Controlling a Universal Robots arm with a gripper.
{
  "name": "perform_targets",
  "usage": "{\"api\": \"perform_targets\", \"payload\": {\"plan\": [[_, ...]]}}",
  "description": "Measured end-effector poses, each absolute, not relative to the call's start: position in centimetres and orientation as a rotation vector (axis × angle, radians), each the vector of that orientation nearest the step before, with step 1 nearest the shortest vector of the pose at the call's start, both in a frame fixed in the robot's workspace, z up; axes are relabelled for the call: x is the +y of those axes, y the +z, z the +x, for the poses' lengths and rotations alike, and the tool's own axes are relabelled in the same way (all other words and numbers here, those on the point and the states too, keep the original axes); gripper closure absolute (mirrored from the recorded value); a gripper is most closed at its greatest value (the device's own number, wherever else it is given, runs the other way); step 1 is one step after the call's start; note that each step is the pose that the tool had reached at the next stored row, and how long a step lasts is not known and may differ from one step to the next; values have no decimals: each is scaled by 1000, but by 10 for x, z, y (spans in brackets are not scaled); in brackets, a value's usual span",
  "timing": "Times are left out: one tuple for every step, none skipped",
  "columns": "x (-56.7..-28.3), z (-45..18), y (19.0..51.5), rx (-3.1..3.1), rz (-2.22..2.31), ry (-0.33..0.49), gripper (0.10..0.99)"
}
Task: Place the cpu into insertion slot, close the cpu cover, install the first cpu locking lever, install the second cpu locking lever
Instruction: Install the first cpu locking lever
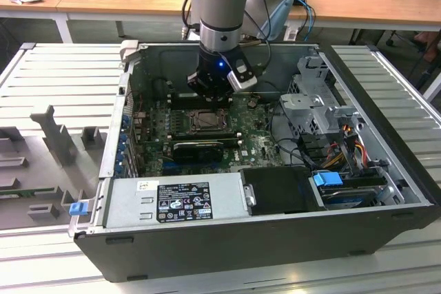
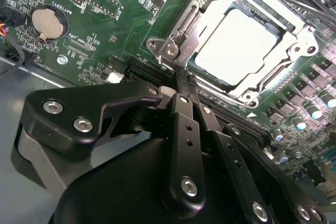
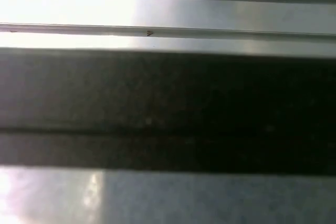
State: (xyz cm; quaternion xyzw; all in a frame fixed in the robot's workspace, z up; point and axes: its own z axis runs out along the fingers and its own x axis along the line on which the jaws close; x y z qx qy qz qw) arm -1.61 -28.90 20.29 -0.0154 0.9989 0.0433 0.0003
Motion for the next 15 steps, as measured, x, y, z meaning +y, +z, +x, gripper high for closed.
{"api": "perform_targets", "payload": {"plan": [[-290,-16,203,3138,-48,136,980],[-290,-16,202,3138,-48,137,980],[-290,-16,202,3138,-48,139,980],[-290,-16,202,3137,-48,142,980],[-290,-16,202,3137,-48,147,980],[-290,-16,202,3137,-48,152,980],[-290,-16,202,3137,-48,157,980],[-290,-16,202,3136,-48,159,980],[-290,-16,203,3136,-48,159,980],[-290,-16,205,3136,-48,159,980],[-290,-16,208,3137,-48,158,980],[-290,-16,211,3137,-48,157,980],[-290,-16,215,3137,-48,156,980],[-290,-16,215,3137,-49,156,980],[-291,-16,215,3137,-48,156,980]]}}
